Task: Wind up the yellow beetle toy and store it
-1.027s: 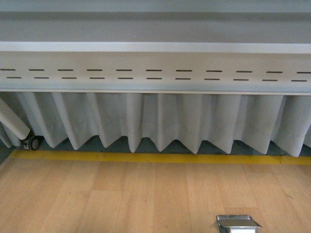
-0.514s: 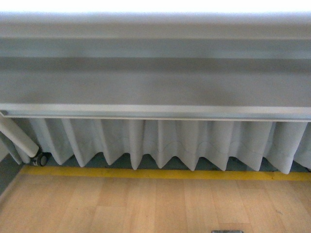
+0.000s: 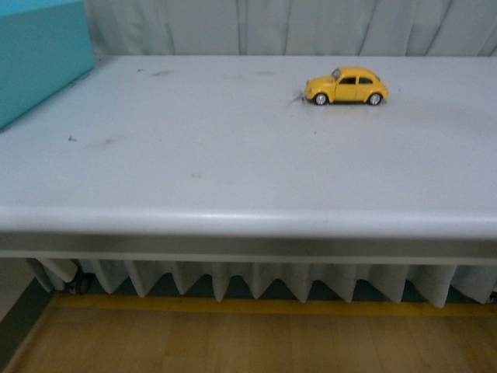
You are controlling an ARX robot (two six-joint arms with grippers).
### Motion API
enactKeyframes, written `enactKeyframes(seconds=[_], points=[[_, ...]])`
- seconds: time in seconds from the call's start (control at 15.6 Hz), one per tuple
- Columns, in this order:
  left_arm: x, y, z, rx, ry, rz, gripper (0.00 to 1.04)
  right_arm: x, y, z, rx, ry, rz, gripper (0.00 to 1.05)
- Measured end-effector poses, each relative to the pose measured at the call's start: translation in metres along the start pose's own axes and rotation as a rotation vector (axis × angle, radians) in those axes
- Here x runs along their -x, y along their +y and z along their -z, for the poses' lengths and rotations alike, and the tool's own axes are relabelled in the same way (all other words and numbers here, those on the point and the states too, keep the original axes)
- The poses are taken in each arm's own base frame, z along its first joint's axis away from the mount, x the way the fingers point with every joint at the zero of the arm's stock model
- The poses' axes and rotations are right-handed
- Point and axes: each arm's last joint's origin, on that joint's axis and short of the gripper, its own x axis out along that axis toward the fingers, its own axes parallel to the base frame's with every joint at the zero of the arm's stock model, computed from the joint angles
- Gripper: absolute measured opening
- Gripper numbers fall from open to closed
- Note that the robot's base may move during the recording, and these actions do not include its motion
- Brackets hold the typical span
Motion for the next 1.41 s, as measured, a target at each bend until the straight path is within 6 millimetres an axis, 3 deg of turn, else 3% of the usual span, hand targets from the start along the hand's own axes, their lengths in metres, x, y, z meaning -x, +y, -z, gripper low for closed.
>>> enactKeyframes(seconds=[1.41], points=[[0.0,0.0,0.0,0.002,0.0,0.0,0.98,0.0,0.0,0.0001,0.0,0.002,0.0,0.98]])
